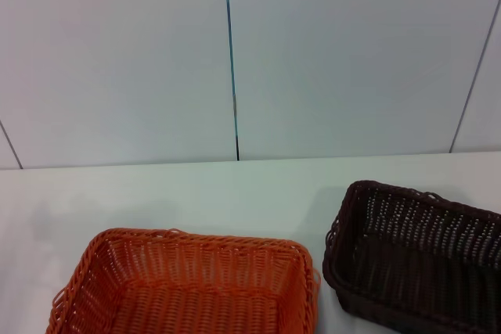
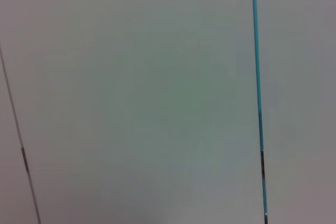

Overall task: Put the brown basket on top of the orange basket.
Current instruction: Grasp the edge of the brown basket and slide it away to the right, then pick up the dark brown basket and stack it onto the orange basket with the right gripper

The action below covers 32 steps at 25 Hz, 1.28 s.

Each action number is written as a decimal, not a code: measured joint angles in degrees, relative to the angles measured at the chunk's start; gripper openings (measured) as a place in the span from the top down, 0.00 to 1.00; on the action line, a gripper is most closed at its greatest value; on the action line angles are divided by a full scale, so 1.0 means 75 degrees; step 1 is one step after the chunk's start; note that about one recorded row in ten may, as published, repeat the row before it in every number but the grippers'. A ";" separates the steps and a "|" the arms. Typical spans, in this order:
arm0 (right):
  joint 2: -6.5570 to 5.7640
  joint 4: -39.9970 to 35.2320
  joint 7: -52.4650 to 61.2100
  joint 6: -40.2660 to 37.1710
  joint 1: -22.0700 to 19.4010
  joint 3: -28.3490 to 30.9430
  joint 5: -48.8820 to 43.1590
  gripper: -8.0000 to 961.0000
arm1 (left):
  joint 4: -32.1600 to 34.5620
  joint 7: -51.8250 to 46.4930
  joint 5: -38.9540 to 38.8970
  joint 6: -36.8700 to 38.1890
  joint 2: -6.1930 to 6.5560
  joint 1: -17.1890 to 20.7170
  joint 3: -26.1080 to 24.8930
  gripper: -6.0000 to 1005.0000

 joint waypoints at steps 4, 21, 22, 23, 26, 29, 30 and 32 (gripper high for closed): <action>-0.0068 -0.0147 -0.0002 0.0133 0.0093 0.0014 -0.0006 0.76 | 0.0067 -0.0020 -0.0004 0.0033 -0.0012 -0.0009 -0.0067 0.32; -0.0378 0.0707 -0.0125 0.1734 0.0181 0.0920 -0.0005 0.77 | 0.0455 0.0014 0.0038 0.0051 -0.0019 -0.0102 -0.0079 0.32; -0.0441 0.0819 -0.0128 0.1893 0.0220 0.1055 -0.0008 0.77 | 0.0469 0.0036 0.0039 0.0051 -0.0019 -0.0097 -0.0079 0.32; -0.0495 0.0909 -0.0130 0.2061 0.0253 0.1140 -0.0004 0.77 | 0.0490 0.0081 0.0041 0.0051 -0.0019 -0.0095 -0.0079 0.32; -0.0737 0.1170 -0.0135 0.2563 0.0385 0.1392 -0.0005 0.78 | 0.0578 0.0270 0.0043 0.0050 -0.0019 -0.0097 -0.0072 0.32; -0.0969 0.1349 -0.0144 0.3033 0.0537 0.1630 -0.0012 0.84 | 0.0644 0.0326 0.0043 0.0061 -0.0026 -0.0095 -0.0038 0.32; -0.1027 0.1406 -0.0145 0.3221 0.0609 0.1691 -0.0008 0.84 | 0.0707 0.0326 0.0044 0.0119 -0.0034 -0.0093 -0.0011 0.32; -0.1136 0.1543 -0.0141 0.3562 0.0748 0.1751 -0.0011 0.85 | 0.0777 0.0327 0.0044 0.0190 -0.0040 -0.0095 0.0010 0.32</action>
